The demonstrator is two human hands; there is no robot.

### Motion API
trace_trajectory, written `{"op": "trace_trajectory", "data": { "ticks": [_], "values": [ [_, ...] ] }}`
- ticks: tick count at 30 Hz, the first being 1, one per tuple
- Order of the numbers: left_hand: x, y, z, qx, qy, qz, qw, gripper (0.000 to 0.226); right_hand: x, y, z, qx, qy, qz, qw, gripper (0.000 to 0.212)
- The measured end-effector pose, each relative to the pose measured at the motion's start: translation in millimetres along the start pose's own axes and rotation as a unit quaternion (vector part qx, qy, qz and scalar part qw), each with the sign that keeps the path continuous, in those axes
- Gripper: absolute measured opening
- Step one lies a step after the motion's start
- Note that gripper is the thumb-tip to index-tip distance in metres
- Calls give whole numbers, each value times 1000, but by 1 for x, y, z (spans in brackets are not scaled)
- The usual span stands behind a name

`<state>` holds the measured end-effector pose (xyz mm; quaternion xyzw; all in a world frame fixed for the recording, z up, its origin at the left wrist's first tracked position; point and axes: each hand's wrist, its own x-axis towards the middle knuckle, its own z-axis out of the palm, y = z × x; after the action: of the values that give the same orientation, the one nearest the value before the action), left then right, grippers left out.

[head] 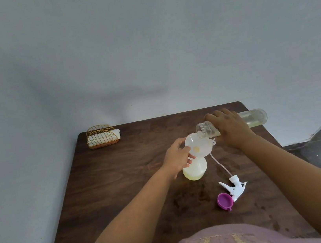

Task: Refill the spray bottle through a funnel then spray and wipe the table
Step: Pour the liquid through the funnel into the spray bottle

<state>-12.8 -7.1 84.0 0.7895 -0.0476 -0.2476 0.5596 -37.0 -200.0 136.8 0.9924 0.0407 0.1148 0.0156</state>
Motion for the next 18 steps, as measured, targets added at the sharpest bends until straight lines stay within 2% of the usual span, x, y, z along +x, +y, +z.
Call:
{"op": "trace_trajectory", "data": {
  "ticks": [18],
  "values": [
    [-3, 1, 0, -1, -2, 5, 1000, 32, 0, 2, 0, -1, 7, -4, 1000, 50]
  ]
}}
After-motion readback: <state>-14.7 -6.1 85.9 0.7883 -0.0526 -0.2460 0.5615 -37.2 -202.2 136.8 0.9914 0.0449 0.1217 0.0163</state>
